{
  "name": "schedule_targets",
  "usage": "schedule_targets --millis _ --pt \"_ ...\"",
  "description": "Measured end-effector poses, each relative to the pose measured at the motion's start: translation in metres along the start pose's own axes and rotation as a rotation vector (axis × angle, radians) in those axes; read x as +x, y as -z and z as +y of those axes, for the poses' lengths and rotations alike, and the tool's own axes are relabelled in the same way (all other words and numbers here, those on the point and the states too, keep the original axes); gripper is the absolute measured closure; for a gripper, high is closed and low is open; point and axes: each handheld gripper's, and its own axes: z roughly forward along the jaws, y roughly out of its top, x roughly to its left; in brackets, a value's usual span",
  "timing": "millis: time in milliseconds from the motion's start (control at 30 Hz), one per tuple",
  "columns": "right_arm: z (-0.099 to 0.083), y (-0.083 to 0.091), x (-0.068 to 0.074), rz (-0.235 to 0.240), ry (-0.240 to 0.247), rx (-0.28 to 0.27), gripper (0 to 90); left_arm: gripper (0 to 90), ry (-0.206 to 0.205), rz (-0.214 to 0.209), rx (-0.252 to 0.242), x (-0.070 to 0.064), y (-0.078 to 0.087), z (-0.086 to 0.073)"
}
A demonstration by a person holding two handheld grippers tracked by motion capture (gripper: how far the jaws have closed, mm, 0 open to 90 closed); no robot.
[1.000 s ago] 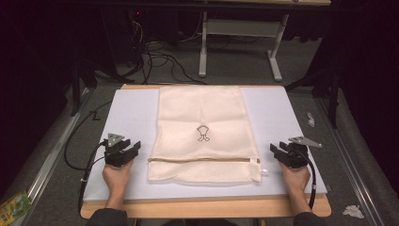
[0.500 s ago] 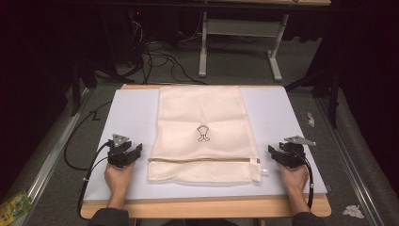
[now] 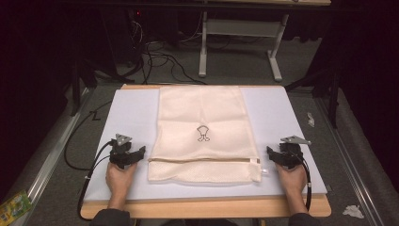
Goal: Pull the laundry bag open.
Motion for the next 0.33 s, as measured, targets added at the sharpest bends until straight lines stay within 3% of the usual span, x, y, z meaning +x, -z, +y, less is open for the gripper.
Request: schedule_targets --millis 333 --pt "-0.0005 -0.0003 -0.0001 -0.008 -0.004 -0.005 40.8 36.0 -0.009 -0.001 -0.001 -0.0005 -0.0001 -0.0003"
